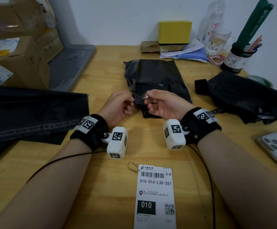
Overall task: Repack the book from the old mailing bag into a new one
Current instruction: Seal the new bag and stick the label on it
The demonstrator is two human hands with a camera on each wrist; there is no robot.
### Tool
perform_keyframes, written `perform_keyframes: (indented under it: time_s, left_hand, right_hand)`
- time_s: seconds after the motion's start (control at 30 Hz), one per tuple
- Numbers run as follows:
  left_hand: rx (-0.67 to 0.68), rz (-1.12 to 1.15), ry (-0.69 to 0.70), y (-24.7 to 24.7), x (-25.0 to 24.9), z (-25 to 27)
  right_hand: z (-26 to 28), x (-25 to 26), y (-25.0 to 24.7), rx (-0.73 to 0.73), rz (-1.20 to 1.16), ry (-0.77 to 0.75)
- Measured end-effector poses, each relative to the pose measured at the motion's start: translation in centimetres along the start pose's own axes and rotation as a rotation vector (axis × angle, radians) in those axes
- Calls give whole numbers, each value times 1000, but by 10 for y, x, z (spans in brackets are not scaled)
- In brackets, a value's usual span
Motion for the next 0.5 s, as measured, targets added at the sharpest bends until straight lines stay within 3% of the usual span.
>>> perform_keyframes:
  time_s: [0.17,0.5]
  left_hand:
    - [32,26,-49,-3,1,-2]
    - [13,4,-10,-3,3,0]
  right_hand:
    - [0,0,-1,21,5,3]
    - [0,1,-2,29,-20,8]
Point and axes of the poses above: each hand's wrist, its own z-axis away from the middle knuckle, its own y-axis out of the palm, x = y × z, the point moved 2 cm from there along -z, towards the middle knuckle, and after that the axes turned 15 degrees about -z, right-handed, at the moved point
